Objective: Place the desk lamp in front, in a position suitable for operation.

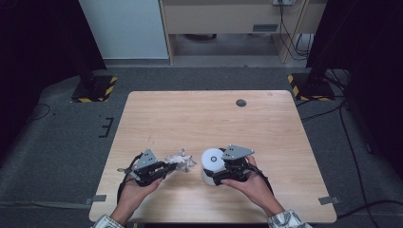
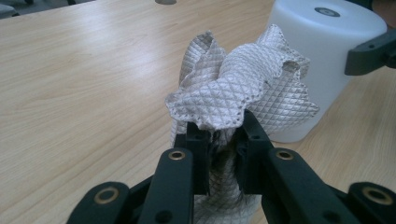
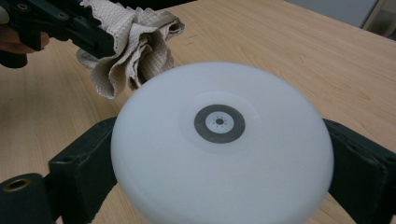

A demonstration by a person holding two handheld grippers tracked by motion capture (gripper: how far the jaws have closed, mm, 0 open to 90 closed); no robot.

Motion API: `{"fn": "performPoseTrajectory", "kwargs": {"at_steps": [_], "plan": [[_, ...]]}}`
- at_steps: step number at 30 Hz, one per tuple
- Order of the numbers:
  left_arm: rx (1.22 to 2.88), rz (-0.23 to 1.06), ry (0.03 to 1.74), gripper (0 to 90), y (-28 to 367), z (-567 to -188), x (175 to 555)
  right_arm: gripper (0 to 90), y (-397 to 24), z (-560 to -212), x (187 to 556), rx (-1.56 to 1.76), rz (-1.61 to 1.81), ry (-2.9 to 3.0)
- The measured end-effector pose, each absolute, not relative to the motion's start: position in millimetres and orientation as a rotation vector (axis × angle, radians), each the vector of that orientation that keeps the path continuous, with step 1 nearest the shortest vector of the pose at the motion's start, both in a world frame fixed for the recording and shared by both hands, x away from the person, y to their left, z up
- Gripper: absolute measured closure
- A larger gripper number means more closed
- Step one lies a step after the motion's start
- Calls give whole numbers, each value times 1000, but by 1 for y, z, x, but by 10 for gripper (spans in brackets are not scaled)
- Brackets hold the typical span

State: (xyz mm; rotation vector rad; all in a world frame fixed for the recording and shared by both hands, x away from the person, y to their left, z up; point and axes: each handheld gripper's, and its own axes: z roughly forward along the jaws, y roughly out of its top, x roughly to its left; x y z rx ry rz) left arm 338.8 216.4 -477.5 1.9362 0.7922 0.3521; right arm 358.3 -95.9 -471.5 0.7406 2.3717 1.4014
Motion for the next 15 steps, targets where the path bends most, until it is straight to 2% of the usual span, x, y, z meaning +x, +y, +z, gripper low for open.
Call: {"fn": "performPoseTrajectory", "kwargs": {"at_steps": [15], "plan": [[1918, 326, 744, 772, 201, -468, 362, 87, -98, -472, 351, 727, 1432, 2377]]}}
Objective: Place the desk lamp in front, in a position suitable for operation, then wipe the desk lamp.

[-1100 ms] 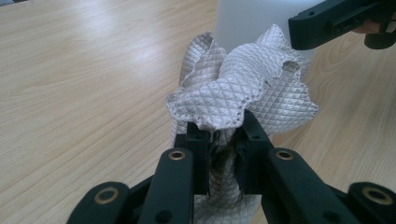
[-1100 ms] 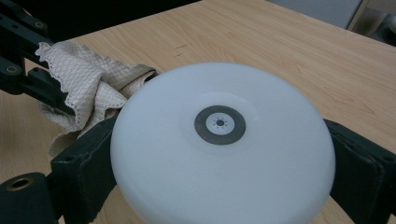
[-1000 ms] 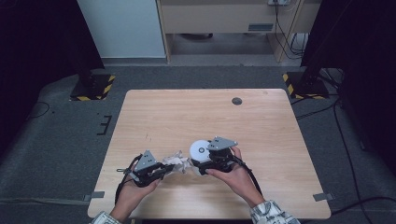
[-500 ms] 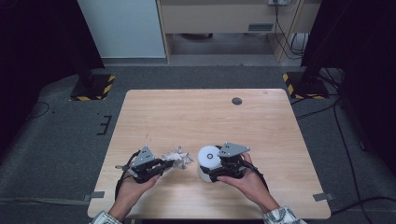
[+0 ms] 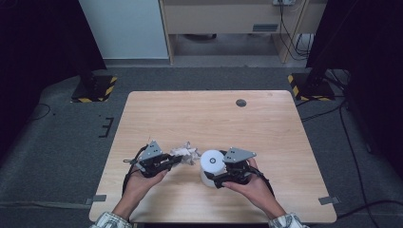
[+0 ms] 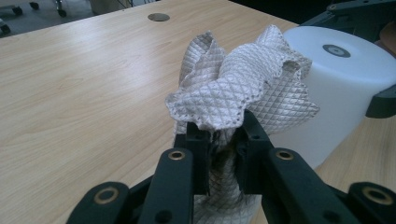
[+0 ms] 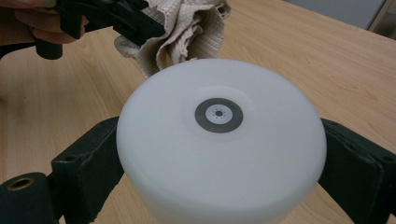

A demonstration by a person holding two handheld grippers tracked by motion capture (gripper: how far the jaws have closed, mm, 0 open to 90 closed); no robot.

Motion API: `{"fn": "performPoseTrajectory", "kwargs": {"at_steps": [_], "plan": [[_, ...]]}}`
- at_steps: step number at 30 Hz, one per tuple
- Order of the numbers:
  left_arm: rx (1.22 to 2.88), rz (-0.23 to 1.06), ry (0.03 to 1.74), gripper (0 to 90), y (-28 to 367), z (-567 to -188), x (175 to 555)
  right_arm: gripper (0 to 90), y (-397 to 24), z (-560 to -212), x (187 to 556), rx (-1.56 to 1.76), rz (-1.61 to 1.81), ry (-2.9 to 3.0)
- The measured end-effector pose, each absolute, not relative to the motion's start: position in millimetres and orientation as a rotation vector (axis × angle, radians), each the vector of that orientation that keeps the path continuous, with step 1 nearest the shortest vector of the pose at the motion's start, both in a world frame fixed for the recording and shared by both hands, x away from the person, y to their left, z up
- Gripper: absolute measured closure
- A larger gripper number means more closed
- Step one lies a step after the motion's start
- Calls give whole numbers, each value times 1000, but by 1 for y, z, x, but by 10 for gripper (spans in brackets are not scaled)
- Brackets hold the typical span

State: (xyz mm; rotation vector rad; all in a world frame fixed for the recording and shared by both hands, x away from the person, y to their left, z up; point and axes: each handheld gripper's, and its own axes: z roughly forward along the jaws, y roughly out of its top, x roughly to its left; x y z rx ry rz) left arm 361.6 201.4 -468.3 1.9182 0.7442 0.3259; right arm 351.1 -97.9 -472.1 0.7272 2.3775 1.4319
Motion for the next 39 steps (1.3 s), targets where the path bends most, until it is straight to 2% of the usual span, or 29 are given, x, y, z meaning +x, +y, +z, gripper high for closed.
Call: {"fn": "performPoseTrajectory", "kwargs": {"at_steps": [10, 25, 34, 39], "plan": [[1904, 252, 724, 772, 194, -466, 373, 90, -98, -473, 349, 722, 1437, 2367], [1966, 219, 686, 772, 158, -476, 385, 91, -97, -473, 351, 698, 1448, 2381], [2036, 211, 673, 772, 151, -489, 385, 91, -98, -473, 351, 694, 1448, 2383], [1986, 215, 679, 772, 154, -485, 386, 91, -98, -473, 352, 696, 1448, 2381]]}}
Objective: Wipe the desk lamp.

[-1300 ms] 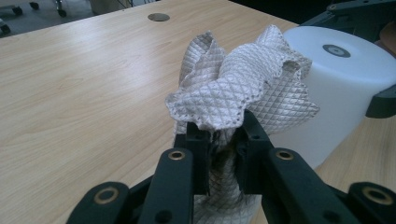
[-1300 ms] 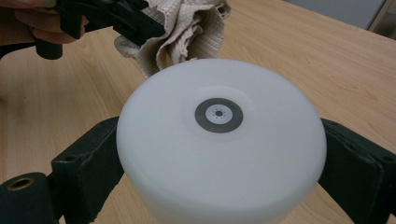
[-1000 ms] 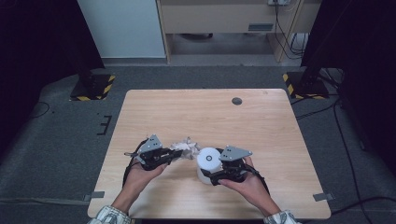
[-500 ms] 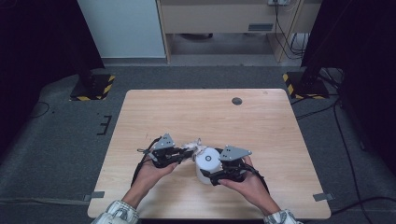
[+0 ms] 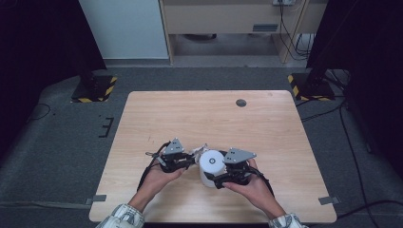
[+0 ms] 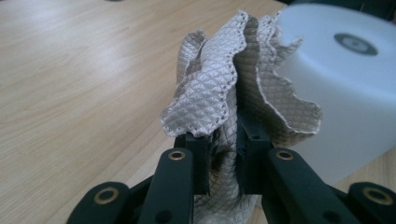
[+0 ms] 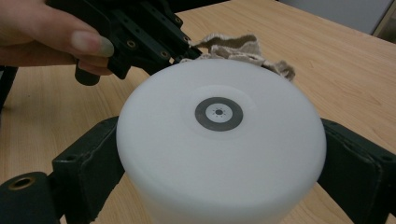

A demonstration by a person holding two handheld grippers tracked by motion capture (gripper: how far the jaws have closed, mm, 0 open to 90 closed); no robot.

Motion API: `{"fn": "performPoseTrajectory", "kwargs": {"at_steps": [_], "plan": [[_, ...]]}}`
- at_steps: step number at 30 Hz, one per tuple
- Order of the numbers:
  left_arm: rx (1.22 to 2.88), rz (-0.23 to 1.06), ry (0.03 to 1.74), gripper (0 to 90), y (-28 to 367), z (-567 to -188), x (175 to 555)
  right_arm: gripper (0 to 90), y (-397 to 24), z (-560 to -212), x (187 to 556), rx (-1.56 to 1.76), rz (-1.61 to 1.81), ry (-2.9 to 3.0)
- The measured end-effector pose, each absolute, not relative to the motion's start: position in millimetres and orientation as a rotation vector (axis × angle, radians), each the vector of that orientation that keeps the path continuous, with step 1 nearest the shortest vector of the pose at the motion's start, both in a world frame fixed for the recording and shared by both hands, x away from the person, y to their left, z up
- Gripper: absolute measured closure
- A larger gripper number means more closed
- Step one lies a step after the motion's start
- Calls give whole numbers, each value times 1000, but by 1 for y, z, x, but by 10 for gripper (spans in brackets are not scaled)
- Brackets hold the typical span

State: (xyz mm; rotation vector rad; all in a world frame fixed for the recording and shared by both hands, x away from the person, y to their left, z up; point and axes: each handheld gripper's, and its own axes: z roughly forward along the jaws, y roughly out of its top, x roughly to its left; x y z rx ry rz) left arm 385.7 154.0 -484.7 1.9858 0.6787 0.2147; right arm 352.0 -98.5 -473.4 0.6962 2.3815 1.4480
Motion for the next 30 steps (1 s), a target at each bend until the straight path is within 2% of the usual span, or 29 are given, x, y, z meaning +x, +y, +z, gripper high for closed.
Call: {"fn": "performPoseTrajectory", "kwargs": {"at_steps": [10, 15, 23, 30], "plan": [[2041, 195, 659, 772, 147, -492, 384, 69, -103, -471, 349, 733, 1396, 2342], [2111, 193, 637, 771, 140, -502, 380, 87, -106, -467, 345, 718, 1408, 2329], [1998, 174, 658, 773, 145, -492, 383, 92, -104, -468, 346, 701, 1423, 2332], [2075, 186, 633, 773, 142, -498, 381, 92, -103, -467, 348, 687, 1422, 2344]]}}
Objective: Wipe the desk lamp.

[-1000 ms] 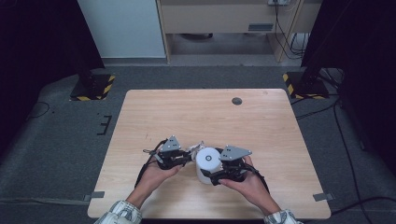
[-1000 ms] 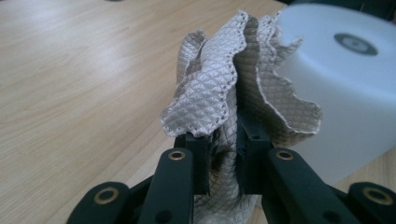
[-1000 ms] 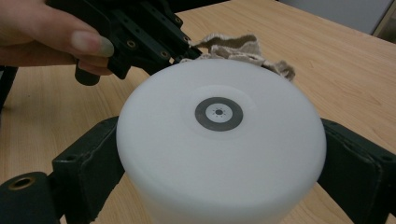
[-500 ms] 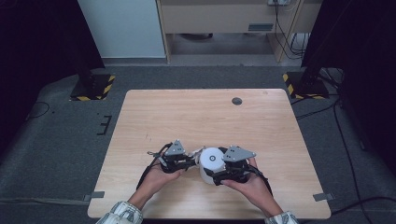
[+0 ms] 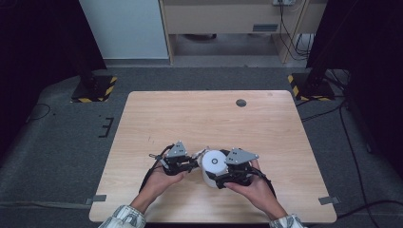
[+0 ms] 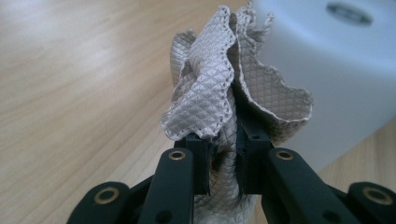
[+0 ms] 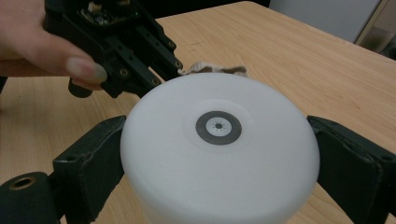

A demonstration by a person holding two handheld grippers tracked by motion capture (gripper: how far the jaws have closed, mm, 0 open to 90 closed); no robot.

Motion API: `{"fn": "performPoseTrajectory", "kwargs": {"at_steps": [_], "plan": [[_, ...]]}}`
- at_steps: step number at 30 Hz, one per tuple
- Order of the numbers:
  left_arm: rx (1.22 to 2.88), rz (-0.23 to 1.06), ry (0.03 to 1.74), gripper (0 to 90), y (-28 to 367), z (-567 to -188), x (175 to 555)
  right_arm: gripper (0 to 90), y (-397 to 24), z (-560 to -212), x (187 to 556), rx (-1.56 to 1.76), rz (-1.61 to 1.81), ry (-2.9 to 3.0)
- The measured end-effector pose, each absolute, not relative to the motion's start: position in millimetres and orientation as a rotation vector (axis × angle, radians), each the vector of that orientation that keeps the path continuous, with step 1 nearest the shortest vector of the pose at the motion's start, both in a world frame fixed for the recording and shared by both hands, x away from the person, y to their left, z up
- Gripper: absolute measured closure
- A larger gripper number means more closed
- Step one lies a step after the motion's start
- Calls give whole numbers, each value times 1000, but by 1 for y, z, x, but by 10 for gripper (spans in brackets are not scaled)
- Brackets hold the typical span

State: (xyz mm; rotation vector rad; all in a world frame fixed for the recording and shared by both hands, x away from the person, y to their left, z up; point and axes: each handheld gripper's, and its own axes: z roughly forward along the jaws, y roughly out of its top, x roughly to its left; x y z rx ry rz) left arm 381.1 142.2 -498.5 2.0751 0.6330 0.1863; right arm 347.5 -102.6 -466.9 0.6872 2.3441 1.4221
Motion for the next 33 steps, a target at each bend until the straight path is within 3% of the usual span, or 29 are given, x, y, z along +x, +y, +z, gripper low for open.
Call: {"fn": "performPoseTrajectory", "kwargs": {"at_steps": [5, 12, 33], "plan": [[2106, 180, 642, 774, 141, -504, 382, 92, -103, -467, 348, 688, 1430, 2346], [1943, 172, 641, 775, 153, -481, 381, 92, -100, -468, 347, 668, 1437, 2342], [2163, 157, 632, 774, 140, -514, 386, 92, -101, -468, 348, 658, 1443, 2351]]}}
